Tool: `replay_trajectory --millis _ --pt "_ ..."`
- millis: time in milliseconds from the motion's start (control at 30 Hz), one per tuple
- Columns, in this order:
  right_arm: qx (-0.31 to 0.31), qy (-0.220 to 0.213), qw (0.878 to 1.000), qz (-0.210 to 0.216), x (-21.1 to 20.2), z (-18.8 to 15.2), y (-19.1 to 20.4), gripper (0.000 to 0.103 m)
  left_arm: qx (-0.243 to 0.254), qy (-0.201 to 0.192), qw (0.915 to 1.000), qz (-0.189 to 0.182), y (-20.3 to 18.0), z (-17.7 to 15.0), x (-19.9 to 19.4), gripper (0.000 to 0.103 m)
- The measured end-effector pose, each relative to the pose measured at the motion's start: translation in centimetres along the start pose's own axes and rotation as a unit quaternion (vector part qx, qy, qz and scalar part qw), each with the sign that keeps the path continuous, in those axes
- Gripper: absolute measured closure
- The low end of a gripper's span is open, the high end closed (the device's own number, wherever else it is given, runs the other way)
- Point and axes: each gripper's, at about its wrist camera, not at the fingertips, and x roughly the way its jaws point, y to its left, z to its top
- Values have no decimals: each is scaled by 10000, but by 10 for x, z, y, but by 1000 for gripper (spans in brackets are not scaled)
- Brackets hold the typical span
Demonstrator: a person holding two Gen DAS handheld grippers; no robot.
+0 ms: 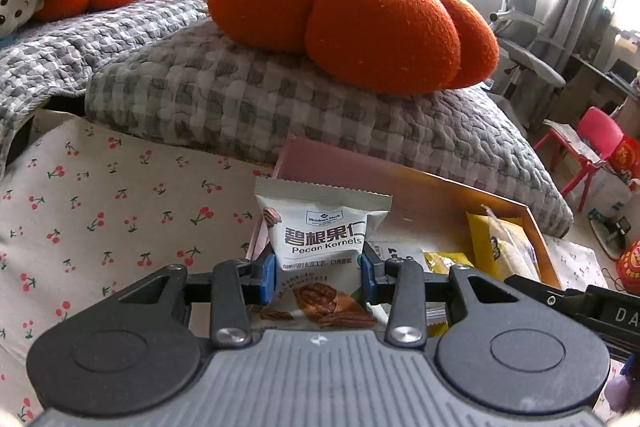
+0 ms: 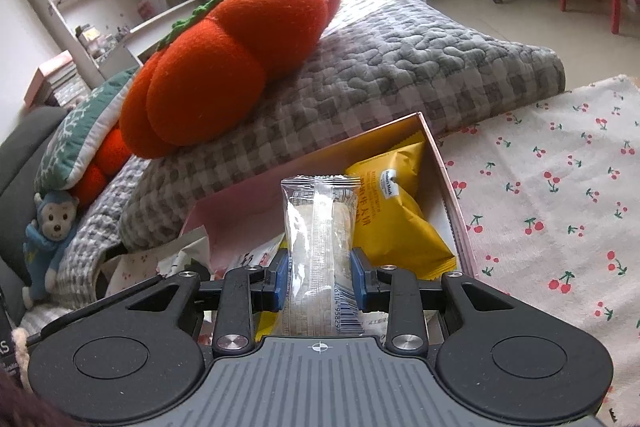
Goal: Organize snacks
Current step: 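Carry both snacks into the box and open both tools to release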
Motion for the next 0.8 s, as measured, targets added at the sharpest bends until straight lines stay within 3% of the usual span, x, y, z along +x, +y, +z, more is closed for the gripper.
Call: replay_trajectory --millis 300,400,567,633,800 --pt "-33 -10 10000 -9 2 0 1 67 3 -12 10000 -78 -4 2 1 63" --pt "-35 35 10000 -13 -2 2 3 53 157 -76 9998 33 -8 2 -5 43" --pt "-84 -2 10000 -28 -26 8 9 29 339 -18 9994 25 -13 5 -20 25" --pt "-100 -26 9999 -77 -37 10 12 24 372 -28 9993 76 -14 5 -29 15" --pt "-46 84 9998 -172 -60 7 14 15 513 86 9985 168 -14 0 -54 5"
